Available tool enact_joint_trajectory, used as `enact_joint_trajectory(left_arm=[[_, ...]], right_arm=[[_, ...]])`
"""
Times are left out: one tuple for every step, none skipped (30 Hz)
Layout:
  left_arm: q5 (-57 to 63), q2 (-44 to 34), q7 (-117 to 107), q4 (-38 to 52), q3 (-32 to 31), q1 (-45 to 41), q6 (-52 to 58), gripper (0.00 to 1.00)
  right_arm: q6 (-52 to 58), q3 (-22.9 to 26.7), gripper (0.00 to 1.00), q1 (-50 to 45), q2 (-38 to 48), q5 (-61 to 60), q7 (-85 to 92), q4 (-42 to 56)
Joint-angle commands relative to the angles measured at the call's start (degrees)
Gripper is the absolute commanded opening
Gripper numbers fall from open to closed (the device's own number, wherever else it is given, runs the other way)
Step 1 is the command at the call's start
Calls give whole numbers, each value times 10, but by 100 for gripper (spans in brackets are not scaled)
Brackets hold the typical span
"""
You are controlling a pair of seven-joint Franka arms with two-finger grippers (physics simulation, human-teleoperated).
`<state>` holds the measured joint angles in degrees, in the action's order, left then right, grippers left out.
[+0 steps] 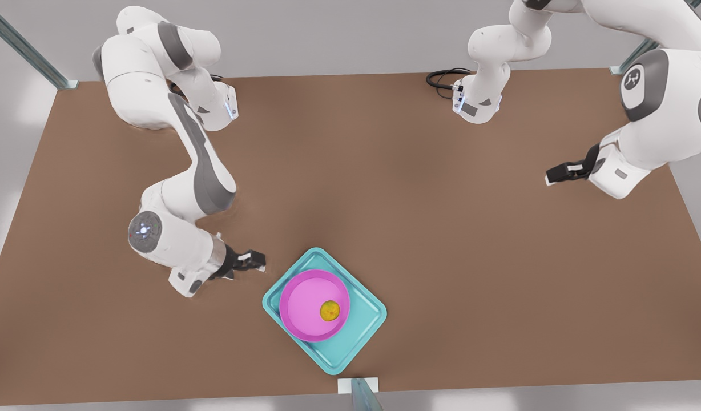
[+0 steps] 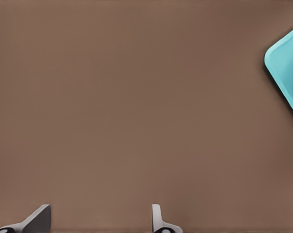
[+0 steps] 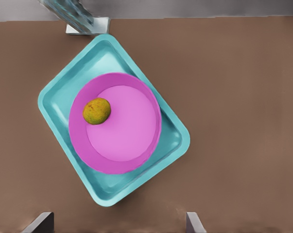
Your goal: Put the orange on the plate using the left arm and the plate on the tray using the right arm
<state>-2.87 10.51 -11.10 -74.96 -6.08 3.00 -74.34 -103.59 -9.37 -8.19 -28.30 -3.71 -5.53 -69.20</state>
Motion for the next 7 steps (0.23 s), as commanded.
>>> enact_joint_trajectory(left_arm=[[1, -1, 7, -2, 4, 1, 37, 100], [1, -1, 10, 1, 5, 2, 38, 100], [-1, -7, 11, 2, 6, 2, 38, 100], [-5, -8, 11, 3, 7, 2, 38, 100], [-6, -9, 12, 10, 7, 2, 38, 100], [-6, -9, 12, 12, 7, 2, 38, 100], [-2, -8, 6, 13, 6, 2, 41, 100]], right_arm=[[284, 41, 100, -4, 96, 190, 205, -9], [302, 76, 100, -13, 124, 160, 205, -9], [303, 104, 100, -29, 147, 140, 200, -11], [300, 104, 100, -29, 163, 140, 197, -30], [300, 104, 100, -28, 165, 140, 197, -34], [301, 104, 100, -28, 165, 140, 196, -34], [302, 104, 100, -28, 164, 140, 197, -33]])
